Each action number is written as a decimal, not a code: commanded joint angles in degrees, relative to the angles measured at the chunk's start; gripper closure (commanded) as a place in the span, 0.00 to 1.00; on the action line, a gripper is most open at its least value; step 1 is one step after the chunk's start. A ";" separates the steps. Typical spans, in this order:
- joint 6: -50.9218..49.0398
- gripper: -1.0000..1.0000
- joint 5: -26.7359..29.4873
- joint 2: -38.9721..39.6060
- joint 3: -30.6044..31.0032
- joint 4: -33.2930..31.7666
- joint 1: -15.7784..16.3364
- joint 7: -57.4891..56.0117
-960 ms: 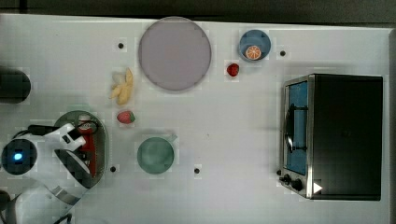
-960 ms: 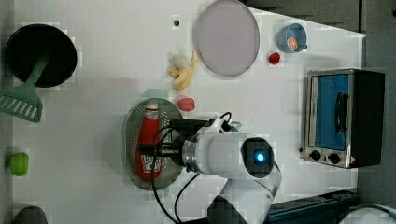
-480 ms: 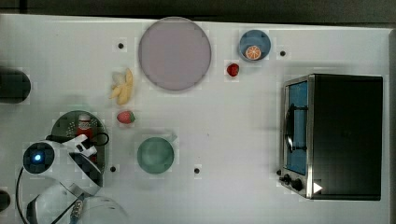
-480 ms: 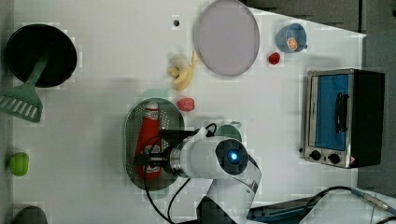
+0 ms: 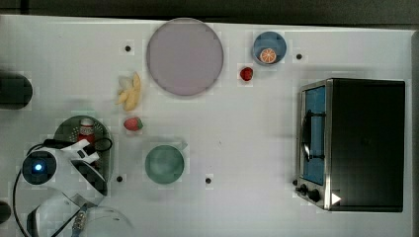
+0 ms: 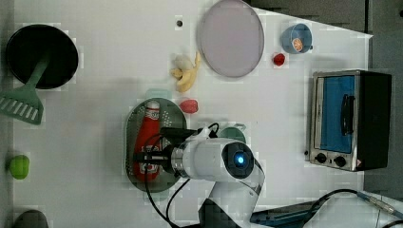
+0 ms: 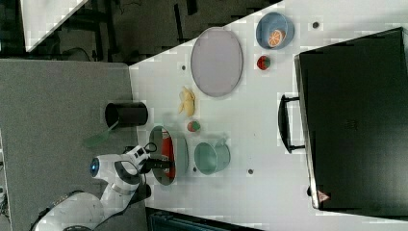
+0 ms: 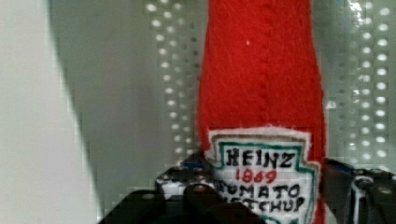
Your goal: Pick ketchup from strainer and place it on the table
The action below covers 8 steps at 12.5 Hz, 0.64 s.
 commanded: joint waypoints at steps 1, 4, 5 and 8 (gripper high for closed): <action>-2.07 0.37 0.11 -6.05 1.09 0.69 -0.56 2.98; -12.49 0.37 6.75 -15.56 3.14 1.03 -2.07 2.98; -16.11 0.37 10.25 -18.61 3.18 1.63 -2.45 2.56; -24.91 0.37 15.10 -25.38 1.94 3.72 -4.98 -6.03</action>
